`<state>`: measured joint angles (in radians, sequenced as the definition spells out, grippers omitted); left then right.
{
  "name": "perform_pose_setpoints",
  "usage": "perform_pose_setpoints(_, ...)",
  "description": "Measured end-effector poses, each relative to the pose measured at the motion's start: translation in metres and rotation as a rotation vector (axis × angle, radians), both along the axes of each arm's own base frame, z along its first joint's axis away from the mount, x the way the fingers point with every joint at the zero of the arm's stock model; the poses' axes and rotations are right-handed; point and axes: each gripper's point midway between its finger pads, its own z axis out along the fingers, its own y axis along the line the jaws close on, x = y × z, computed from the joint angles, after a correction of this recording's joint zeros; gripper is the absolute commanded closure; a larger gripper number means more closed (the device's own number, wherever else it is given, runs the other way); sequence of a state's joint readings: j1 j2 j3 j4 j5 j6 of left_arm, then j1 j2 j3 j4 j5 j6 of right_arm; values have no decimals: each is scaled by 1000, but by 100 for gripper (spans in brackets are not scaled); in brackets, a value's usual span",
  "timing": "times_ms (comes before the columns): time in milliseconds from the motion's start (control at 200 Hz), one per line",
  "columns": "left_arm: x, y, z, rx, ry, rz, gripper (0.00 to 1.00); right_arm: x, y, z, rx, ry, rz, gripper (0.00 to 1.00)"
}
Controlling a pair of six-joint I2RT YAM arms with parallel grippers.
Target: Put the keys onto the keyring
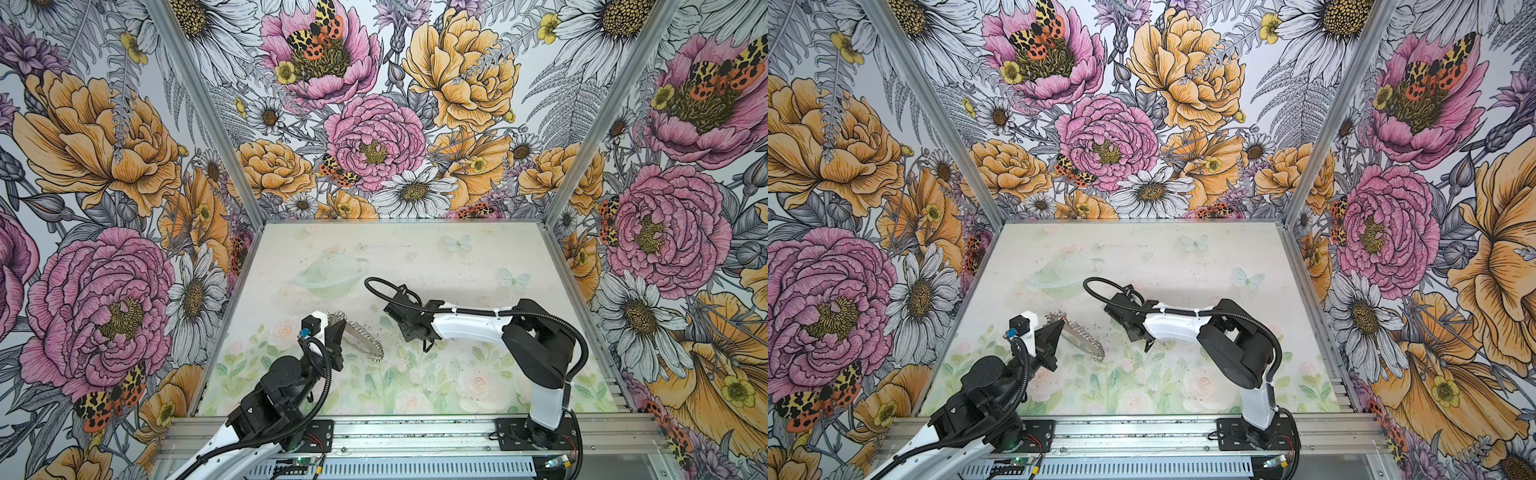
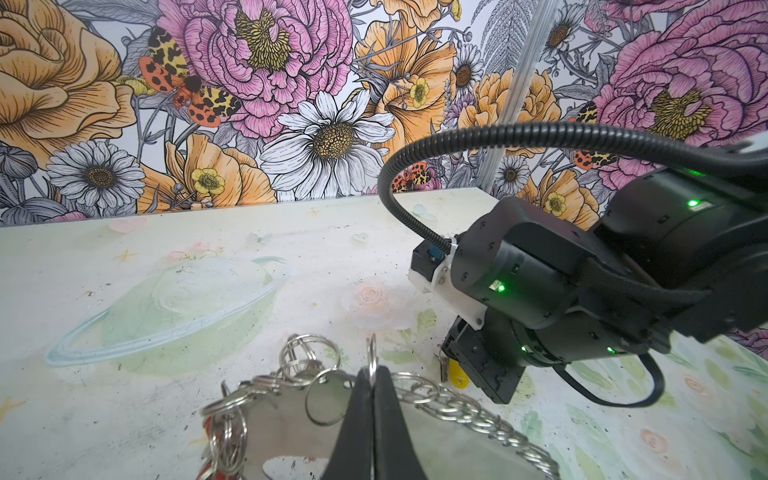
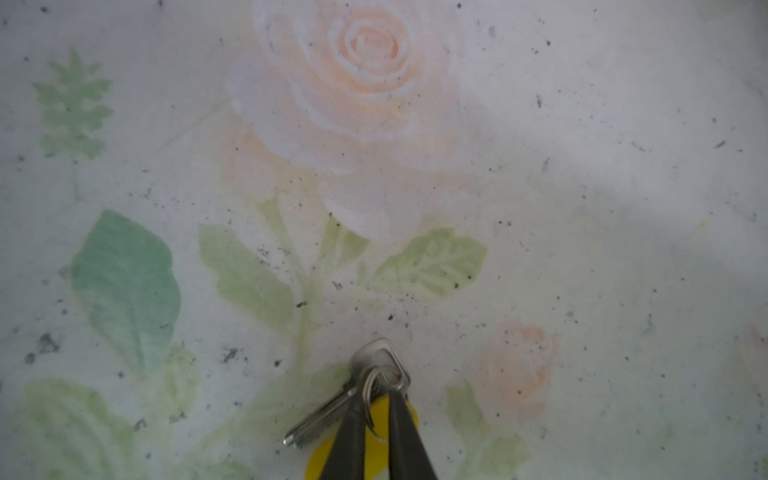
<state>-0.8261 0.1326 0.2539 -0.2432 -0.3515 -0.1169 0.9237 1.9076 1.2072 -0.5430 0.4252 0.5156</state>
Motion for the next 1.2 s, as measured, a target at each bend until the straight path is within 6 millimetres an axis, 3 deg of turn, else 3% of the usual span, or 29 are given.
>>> perform_pose_setpoints(455, 0, 0, 0, 0, 0, 0, 100, 11, -21, 2, -36, -12, -50, 89)
perform_pose_setpoints(721, 0, 0, 0, 0, 0, 0, 100, 11, -22, -2, -10, 34, -38, 77)
perform_pose_setpoints(1201, 0, 0, 0, 0, 0, 0, 100, 13, -19, -6, 62, 109, -18, 77)
